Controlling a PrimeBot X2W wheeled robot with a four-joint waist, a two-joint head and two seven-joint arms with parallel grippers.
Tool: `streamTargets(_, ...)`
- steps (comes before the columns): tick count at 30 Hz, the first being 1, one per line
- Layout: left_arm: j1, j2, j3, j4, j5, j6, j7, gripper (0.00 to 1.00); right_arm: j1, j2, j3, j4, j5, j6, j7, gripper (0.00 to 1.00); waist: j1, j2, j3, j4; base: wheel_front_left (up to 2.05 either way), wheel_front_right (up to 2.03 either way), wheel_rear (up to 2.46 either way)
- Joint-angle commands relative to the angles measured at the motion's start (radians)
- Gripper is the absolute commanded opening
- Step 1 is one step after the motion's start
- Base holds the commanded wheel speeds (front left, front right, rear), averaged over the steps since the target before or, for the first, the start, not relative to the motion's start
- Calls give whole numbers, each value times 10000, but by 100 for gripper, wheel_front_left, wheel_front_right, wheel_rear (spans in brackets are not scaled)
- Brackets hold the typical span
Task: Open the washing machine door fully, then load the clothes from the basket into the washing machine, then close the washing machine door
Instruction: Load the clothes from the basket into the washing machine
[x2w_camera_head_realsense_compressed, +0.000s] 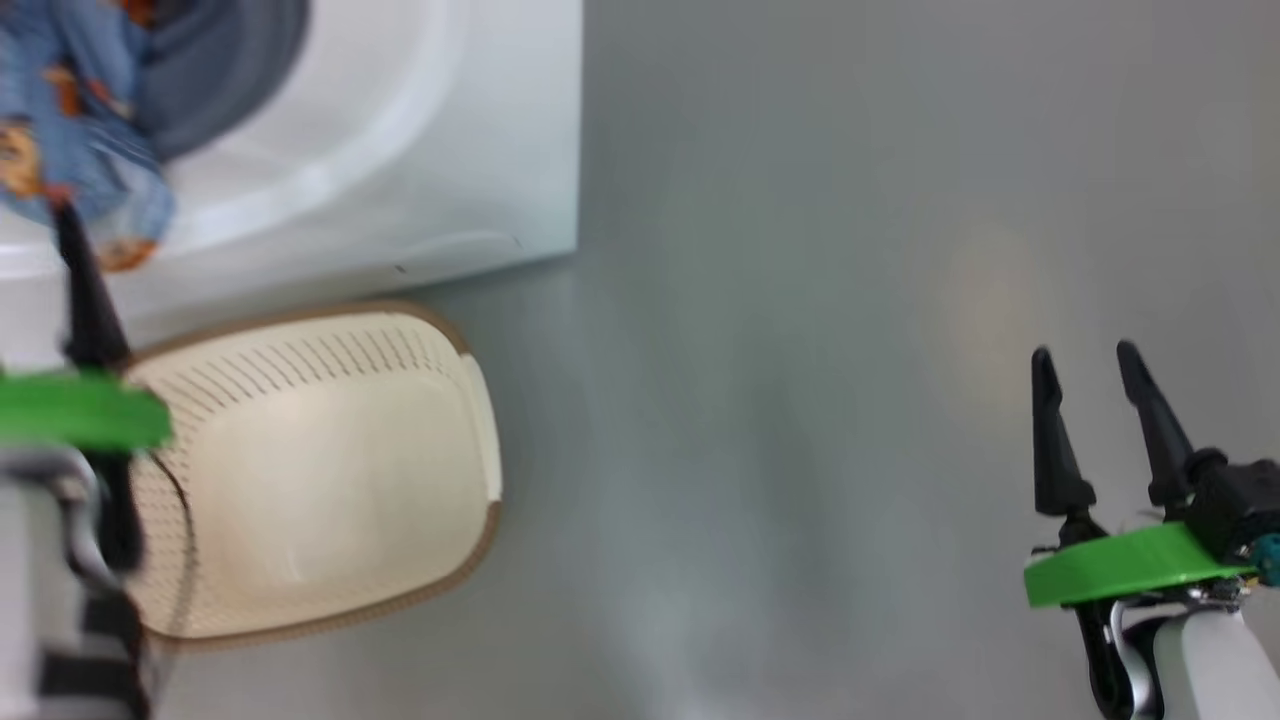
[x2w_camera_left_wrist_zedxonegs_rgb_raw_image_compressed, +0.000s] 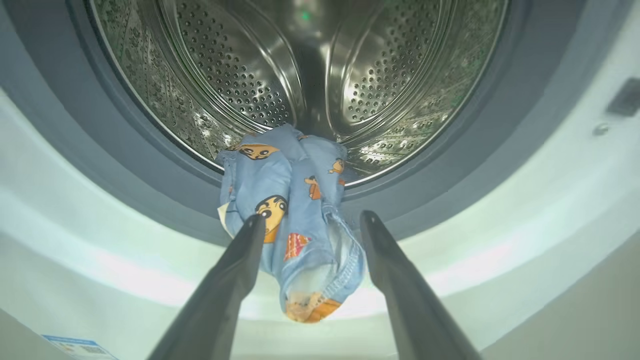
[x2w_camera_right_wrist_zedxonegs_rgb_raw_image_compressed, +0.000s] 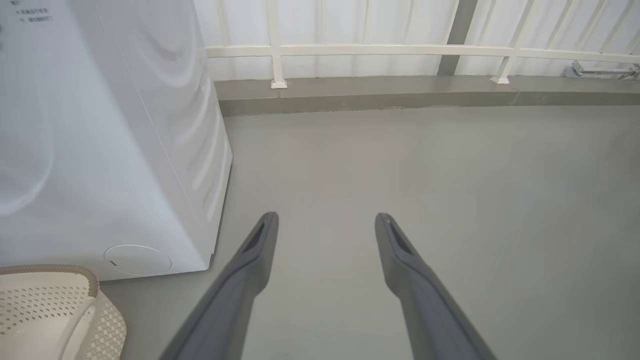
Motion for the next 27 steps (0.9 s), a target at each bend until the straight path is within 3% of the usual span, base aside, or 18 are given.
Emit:
streamTargets(1,614,253,380,-678,140,165,-99,100,234,-99,167,-287,-105,71,54,100,2,0,-1030,532,0,0,0)
streamTargets(6,3274,-865,793,-3182,575,646,-102,100,732,-103,38,-552,-275,71,380,100,2,0,-1804,746,0,0,0)
streamTargets(11,5214,-1643,592,-4547,1080,727,-103,100,1284,-219,45,-806,-399,71,780,100,2,0,-2550,996,0,0,0)
streamTargets(27,7939,-2186,-303,-5692,1438,695,-104,100,2131,-529,634,-1368,-351,71,1512,100,2,0,-4017,1377,0,0,0)
